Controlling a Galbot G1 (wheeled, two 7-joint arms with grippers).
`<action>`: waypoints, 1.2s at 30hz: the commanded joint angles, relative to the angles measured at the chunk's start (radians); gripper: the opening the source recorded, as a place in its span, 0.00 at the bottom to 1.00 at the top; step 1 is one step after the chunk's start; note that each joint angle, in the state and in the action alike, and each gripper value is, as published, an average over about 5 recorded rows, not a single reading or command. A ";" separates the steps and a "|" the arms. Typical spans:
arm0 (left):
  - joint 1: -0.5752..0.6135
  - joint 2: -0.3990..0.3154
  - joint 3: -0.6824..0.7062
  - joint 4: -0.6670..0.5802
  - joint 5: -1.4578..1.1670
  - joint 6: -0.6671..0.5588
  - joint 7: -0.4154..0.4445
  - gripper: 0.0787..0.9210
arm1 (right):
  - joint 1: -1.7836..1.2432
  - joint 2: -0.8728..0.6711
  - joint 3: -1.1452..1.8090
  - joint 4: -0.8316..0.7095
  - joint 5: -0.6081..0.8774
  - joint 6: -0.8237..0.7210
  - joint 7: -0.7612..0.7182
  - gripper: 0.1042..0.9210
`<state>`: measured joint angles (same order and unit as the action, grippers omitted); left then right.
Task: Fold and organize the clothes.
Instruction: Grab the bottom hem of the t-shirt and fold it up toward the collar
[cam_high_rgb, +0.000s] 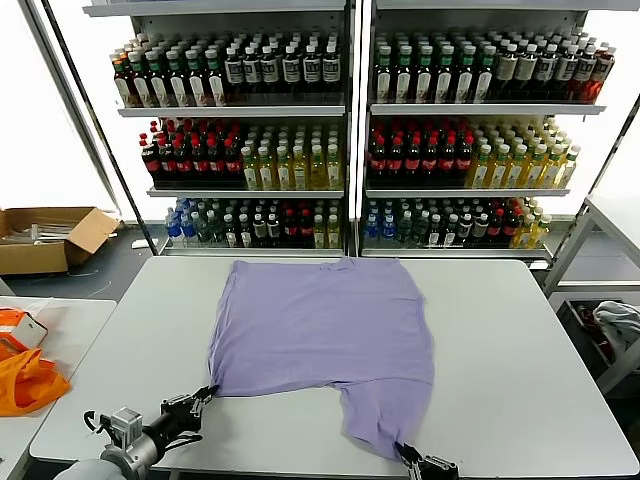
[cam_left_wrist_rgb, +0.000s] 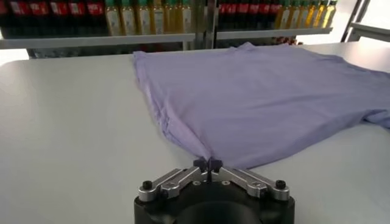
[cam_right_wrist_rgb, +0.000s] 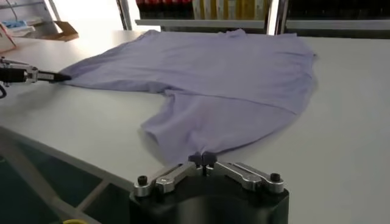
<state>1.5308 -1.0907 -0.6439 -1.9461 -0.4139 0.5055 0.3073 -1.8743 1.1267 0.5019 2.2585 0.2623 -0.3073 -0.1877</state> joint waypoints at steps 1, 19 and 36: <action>0.067 -0.036 -0.061 -0.127 -0.046 0.020 -0.023 0.01 | -0.055 -0.038 0.034 0.049 0.021 0.085 -0.034 0.00; 0.249 -0.030 -0.172 -0.323 -0.043 0.062 -0.061 0.01 | -0.277 -0.088 0.081 0.246 0.061 0.180 -0.073 0.00; -0.030 0.047 -0.164 -0.103 -0.171 0.072 -0.087 0.01 | 0.199 -0.066 0.049 -0.022 0.275 0.188 -0.008 0.00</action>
<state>1.6386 -1.0748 -0.7929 -2.1680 -0.4985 0.5747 0.2358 -1.8808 1.0624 0.5594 2.3563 0.4575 -0.1291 -0.2145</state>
